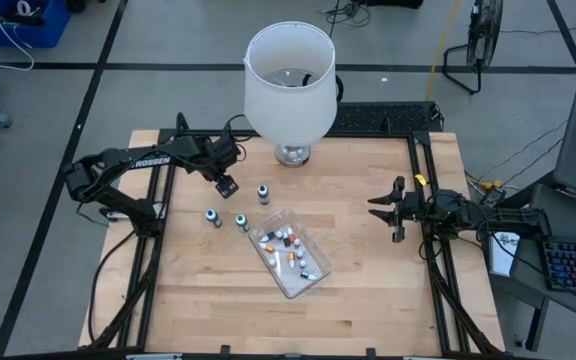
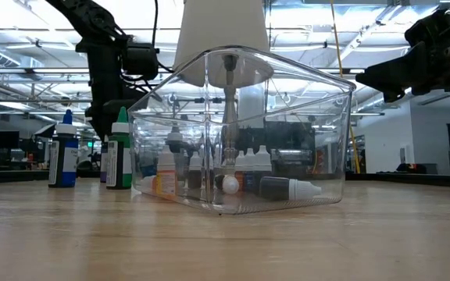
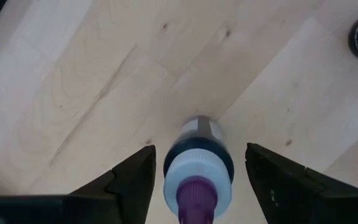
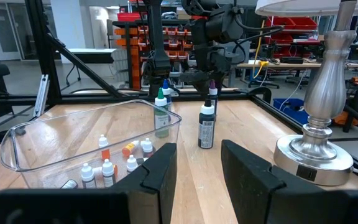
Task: Pick & Place food coloring
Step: Put the violet food coloring bottle into the bin
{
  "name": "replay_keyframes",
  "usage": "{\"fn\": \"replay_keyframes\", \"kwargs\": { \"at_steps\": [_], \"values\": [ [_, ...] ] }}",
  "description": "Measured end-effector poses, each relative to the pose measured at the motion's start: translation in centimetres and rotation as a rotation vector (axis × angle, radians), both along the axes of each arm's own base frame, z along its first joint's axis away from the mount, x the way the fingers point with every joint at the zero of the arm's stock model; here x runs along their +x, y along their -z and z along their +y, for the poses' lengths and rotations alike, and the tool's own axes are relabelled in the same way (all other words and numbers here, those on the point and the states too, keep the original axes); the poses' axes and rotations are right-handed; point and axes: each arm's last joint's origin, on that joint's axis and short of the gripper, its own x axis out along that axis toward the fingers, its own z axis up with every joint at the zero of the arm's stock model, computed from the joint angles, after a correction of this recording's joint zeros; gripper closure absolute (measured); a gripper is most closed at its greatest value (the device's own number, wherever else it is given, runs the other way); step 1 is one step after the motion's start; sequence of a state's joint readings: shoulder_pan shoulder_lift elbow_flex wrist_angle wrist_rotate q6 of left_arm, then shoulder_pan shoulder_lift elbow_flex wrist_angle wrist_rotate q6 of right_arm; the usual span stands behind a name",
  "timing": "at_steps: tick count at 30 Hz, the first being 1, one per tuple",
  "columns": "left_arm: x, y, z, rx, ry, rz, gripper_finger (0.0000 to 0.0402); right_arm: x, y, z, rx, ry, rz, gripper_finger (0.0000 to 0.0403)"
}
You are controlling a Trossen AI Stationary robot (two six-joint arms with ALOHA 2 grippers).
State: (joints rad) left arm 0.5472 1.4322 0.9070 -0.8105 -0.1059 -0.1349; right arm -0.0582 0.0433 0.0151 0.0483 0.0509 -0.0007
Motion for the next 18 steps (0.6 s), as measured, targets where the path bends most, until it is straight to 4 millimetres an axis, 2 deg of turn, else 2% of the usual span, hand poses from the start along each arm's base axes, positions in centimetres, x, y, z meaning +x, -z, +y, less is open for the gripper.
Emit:
{"fn": "replay_keyframes", "kwargs": {
  "at_steps": [8,15,18],
  "values": [
    [-0.06,0.02,-0.03,-0.005,-0.009,0.005,0.0184,0.0,0.0,0.0,0.0,0.0,0.0,0.0289],
    [-0.23,0.0,-0.13,-0.018,-0.043,0.016,0.0247,0.0,0.0,0.0,0.0,0.0,0.0,0.0289],
    [-0.44,0.02,-0.26,-0.032,-0.05,0.037,0.0252,0.0,0.0,0.0,0.0,0.0,0.0,0.0289]
  ]
}}
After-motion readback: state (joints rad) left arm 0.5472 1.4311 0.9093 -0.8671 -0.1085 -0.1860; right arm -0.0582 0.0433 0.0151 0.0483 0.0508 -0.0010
